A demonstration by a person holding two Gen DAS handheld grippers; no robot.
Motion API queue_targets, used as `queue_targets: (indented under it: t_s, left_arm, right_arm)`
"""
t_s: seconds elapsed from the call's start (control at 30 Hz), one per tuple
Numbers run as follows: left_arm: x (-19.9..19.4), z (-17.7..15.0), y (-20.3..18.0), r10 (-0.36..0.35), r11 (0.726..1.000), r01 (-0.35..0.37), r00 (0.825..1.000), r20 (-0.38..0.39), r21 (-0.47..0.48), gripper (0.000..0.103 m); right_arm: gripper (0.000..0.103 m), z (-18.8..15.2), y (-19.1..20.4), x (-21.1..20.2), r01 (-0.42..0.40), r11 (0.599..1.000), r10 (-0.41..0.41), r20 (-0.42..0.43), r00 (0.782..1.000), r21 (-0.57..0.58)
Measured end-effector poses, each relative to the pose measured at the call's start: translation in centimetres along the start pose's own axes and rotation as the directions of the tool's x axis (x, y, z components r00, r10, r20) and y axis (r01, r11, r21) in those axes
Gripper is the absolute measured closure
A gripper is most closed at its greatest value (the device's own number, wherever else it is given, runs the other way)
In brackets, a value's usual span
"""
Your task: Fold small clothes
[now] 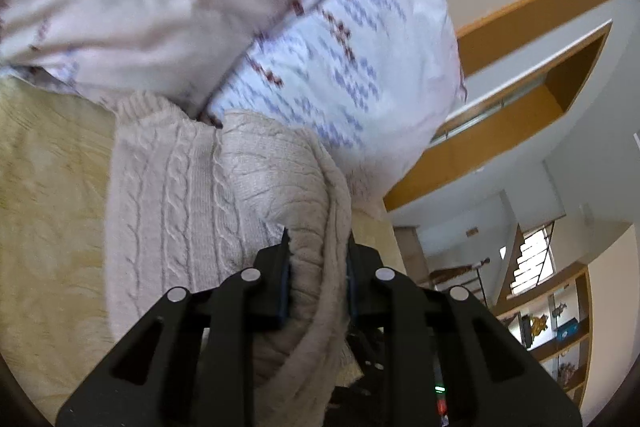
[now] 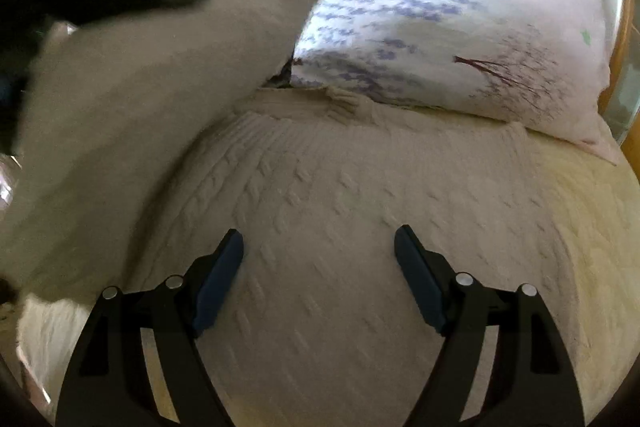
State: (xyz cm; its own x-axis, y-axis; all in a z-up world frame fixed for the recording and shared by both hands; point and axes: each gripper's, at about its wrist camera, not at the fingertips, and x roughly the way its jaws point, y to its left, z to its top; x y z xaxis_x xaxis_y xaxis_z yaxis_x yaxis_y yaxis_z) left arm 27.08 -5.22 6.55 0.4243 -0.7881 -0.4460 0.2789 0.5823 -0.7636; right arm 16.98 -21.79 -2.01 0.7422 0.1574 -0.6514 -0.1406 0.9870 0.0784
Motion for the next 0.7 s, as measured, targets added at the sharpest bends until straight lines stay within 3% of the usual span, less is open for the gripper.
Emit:
queue_targets:
  t_s: [0.17, 0.3, 0.4, 0.47, 0.5, 0.53, 0.57, 0.63, 0.7]
  left_arm:
    - [3.8, -1.7, -1.1, 0.028, 0.999, -0.027, 0.998, -0.059, 0.020, 0.083]
    - [6.7, -2.8, -1.4, 0.073, 0.997, -0.068, 0.991, -0.109, 0.048, 0.079]
    - [6.9, -3.3, -1.8, 0.005, 0.999, 0.002, 0.991, -0.134, 0.052, 0.064]
    - [5.8, -3.3, -2.3, -0.100, 0.993, 0.108, 0.983, -0.151, 0.044, 0.048]
    - [4.9, -3.3, -2.6, -0.126, 0.990, 0.134, 0.982, -0.141, 0.053, 0.034]
    - [3.7, -3.2, -2.9, -0.138, 0.986, 0.147, 0.983, -0.119, 0.072, 0.028]
    - [2.1, -3.1, -3.1, -0.125, 0.985, 0.133, 0.989, -0.075, 0.108, 0.027]
    - [-0.4, -3.1, -3.0, -0.061, 0.986, 0.061, 0.998, -0.002, 0.155, 0.024]
    - [-2.6, -2.8, -2.2, 0.076, 0.979, -0.090, 0.994, 0.083, 0.183, 0.023]
  right_arm:
    - [0.019, -1.7, -5.2, -3.2, -0.016, 0.993, 0.011, 0.042, 0.999, 0.116]
    - [0.019, -2.2, -9.8, -4.3, -0.149, 0.947, 0.132, 0.078, 0.988, 0.284]
    - [0.019, -2.2, -12.4, -4.0, -0.321, 0.855, 0.298, 0.120, 0.947, 0.408]
    - [0.019, -1.6, -13.1, -4.0, -0.381, 0.809, 0.366, 0.123, 0.922, 0.447]
    - [0.018, -1.3, -12.9, -3.9, -0.399, 0.795, 0.388, 0.121, 0.913, 0.456]
    - [0.018, -1.1, -13.1, -3.6, -0.423, 0.774, 0.418, 0.121, 0.900, 0.472]
    - [0.018, -0.7, -13.2, -3.1, -0.455, 0.738, 0.464, 0.115, 0.878, 0.498]
    - [0.018, 0.1, -13.1, -2.1, -0.471, 0.707, 0.508, 0.085, 0.857, 0.528]
    - [0.018, 0.6, -12.7, -1.2, -0.463, 0.696, 0.524, 0.052, 0.850, 0.549]
